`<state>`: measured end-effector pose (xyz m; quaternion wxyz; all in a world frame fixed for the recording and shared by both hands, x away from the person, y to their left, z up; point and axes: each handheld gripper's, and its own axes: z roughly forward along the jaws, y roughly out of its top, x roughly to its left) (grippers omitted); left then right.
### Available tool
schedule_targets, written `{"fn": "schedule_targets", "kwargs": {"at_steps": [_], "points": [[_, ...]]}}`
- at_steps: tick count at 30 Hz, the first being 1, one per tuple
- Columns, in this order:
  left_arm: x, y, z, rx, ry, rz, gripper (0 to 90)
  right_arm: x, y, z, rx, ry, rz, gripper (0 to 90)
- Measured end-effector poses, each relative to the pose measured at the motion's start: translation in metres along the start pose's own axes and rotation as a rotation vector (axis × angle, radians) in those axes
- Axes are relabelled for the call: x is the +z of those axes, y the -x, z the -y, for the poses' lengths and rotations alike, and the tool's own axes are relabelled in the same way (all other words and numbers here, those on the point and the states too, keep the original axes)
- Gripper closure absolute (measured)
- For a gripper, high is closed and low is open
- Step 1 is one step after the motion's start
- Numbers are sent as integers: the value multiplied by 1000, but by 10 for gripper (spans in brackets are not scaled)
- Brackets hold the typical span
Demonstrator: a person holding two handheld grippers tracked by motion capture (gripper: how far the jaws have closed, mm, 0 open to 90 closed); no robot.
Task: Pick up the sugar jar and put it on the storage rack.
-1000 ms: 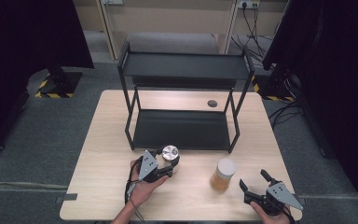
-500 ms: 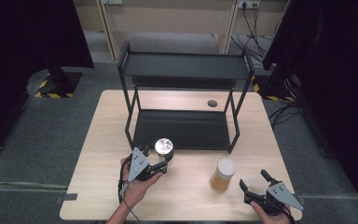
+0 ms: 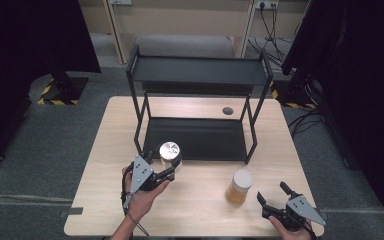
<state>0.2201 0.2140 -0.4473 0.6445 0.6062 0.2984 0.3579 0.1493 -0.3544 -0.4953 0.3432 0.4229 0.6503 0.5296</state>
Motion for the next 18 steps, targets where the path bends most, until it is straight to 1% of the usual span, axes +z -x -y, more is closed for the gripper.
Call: {"fn": "schedule_targets", "kwargs": {"at_steps": [12,17,18], "points": [[-1,-2,-11,23,31,-54,346,0,-1,0,-2,0,2,76],[1,-2,-16,24,41,-70,346,0,0,0,0,0,1,76],[2,-2,-18,24,50,-80,346,0,0,0,1,0,1,75]]}}
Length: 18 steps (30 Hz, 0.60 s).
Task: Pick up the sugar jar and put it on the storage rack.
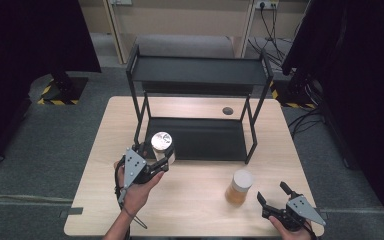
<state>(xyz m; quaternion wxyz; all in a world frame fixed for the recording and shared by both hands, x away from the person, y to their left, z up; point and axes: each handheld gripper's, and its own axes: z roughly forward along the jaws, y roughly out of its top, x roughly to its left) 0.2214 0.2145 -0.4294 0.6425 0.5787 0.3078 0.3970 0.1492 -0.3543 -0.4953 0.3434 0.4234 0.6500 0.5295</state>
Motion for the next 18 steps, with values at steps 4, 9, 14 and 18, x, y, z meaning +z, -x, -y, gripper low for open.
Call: {"fn": "schedule_targets", "kwargs": {"at_steps": [4,9,14,18], "points": [[2,1,-5,2,18,-18,346,0,0,0,1,1,2,75],[4,0,-9,3,31,-30,346,0,0,0,-1,1,1,75],[7,0,-14,6,46,-46,346,0,0,0,0,1,1,75],[9,-1,-16,3,51,-53,346,0,0,0,2,2,4,75]]}}
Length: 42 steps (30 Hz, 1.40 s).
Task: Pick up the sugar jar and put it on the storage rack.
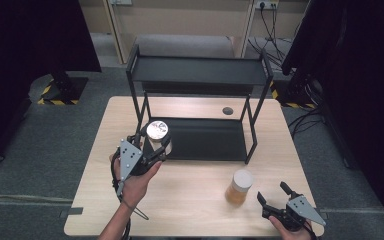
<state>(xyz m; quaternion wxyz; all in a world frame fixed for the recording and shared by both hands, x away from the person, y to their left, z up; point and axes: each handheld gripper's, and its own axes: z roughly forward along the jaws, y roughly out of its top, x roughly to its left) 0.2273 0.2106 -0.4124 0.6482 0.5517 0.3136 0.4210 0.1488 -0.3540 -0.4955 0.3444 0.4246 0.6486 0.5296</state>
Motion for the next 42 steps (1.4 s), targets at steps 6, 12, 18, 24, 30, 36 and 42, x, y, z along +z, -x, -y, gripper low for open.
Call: {"fn": "schedule_targets", "kwargs": {"at_steps": [6,12,18,24,30,36,42], "points": [[4,-2,-4,-2,15,-19,346,0,0,0,4,0,0,74],[9,-4,-12,3,33,-34,346,0,0,0,4,0,0,74],[14,-6,-18,0,48,-48,346,0,0,0,2,1,0,74],[20,-7,-25,-1,62,-56,346,0,0,0,3,1,-1,74],[24,-8,-29,-2,67,-68,346,0,0,0,3,2,-1,74],[28,-10,-34,1,72,-75,346,0,0,0,1,0,-1,74],[33,-11,-39,1,77,-85,346,0,0,0,0,1,-1,74]]}}
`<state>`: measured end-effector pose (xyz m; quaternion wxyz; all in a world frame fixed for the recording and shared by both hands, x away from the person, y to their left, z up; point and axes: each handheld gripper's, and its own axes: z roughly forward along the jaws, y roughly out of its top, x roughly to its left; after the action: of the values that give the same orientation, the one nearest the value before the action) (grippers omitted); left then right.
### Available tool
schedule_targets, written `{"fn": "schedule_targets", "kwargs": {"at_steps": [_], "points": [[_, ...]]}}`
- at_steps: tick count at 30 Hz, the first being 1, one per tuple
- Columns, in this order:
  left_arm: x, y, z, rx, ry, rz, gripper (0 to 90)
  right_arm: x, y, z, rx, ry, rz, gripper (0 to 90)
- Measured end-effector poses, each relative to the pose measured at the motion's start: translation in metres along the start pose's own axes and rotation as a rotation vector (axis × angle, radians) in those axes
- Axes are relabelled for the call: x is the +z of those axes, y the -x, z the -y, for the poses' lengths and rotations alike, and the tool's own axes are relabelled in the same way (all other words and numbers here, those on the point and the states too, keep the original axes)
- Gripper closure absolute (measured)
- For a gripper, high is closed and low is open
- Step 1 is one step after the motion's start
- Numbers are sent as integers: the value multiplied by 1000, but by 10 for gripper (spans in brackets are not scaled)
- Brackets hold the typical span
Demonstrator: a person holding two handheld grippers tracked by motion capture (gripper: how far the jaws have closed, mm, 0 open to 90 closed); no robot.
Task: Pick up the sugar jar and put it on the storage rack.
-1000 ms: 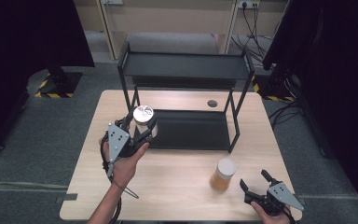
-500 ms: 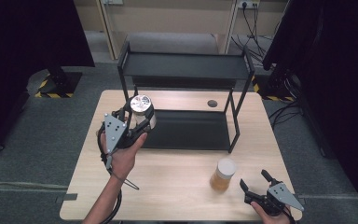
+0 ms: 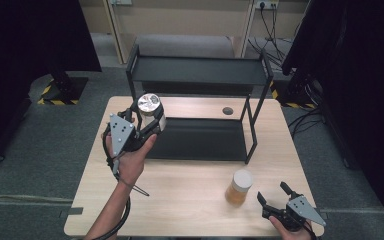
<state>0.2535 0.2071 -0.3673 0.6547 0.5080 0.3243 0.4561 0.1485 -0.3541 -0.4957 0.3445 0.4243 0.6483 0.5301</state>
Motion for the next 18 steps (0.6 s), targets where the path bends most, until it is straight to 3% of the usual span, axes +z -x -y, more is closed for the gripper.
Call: {"fn": "schedule_targets", "kwargs": {"at_steps": [18], "points": [[19,-4,-14,-5,20,-37,346,0,0,1,3,3,2,74]]}}
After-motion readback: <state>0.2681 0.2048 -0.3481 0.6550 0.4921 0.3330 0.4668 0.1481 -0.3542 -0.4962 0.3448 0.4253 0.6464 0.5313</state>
